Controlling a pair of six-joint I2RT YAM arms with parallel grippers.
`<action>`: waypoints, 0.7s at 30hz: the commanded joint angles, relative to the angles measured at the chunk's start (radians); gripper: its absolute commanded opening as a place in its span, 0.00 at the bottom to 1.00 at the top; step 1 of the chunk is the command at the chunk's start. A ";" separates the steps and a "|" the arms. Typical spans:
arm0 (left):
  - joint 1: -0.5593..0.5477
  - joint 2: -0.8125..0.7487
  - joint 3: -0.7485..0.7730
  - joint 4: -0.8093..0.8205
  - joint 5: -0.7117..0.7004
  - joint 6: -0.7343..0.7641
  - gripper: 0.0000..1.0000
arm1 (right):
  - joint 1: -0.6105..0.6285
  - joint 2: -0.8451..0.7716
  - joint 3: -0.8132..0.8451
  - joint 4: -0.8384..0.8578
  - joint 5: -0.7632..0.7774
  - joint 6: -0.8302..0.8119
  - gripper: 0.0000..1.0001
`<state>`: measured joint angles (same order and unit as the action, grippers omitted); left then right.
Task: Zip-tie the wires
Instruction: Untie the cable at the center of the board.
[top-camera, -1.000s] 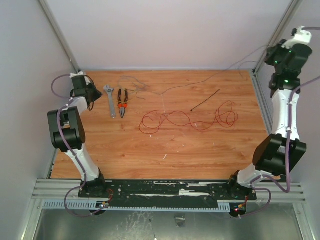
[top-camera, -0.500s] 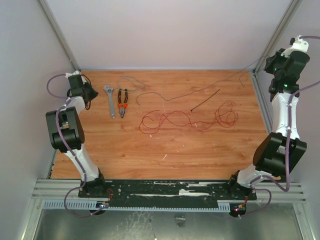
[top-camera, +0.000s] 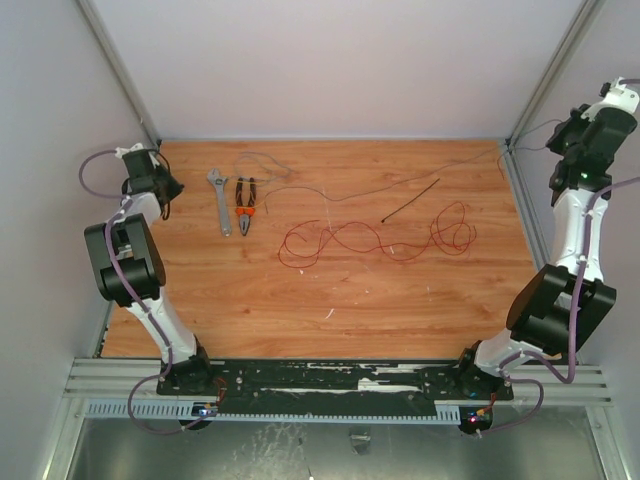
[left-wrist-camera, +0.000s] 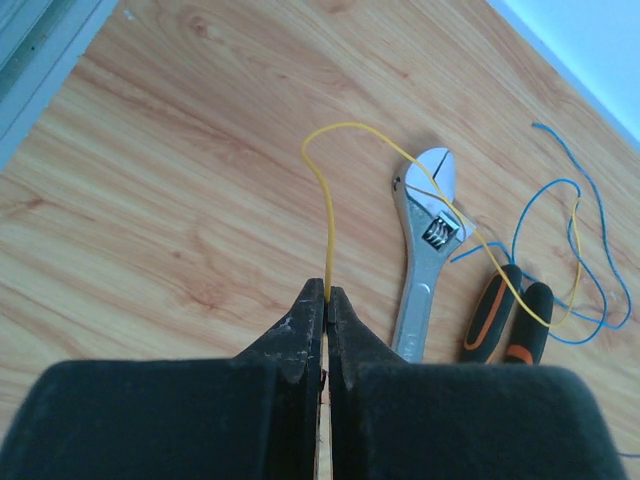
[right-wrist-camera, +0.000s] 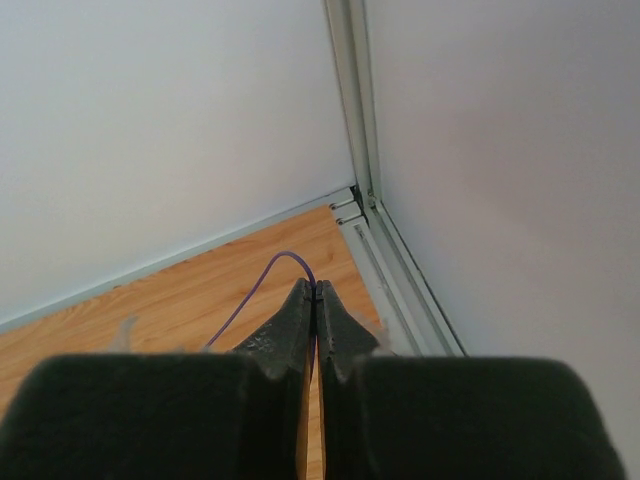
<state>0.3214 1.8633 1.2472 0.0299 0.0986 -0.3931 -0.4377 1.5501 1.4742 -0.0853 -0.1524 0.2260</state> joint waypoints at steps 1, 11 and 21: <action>0.000 -0.022 0.034 0.000 0.009 0.011 0.00 | -0.003 -0.025 -0.018 0.011 -0.011 -0.002 0.00; 0.007 -0.004 0.039 -0.004 -0.003 0.013 0.00 | -0.062 -0.032 -0.011 -0.018 0.063 -0.027 0.00; 0.011 0.003 0.044 -0.005 -0.011 0.014 0.00 | -0.095 -0.060 -0.038 -0.008 0.024 -0.001 0.00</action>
<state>0.3244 1.8637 1.2568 0.0139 0.0937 -0.3885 -0.5205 1.5261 1.4456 -0.1078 -0.1154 0.2131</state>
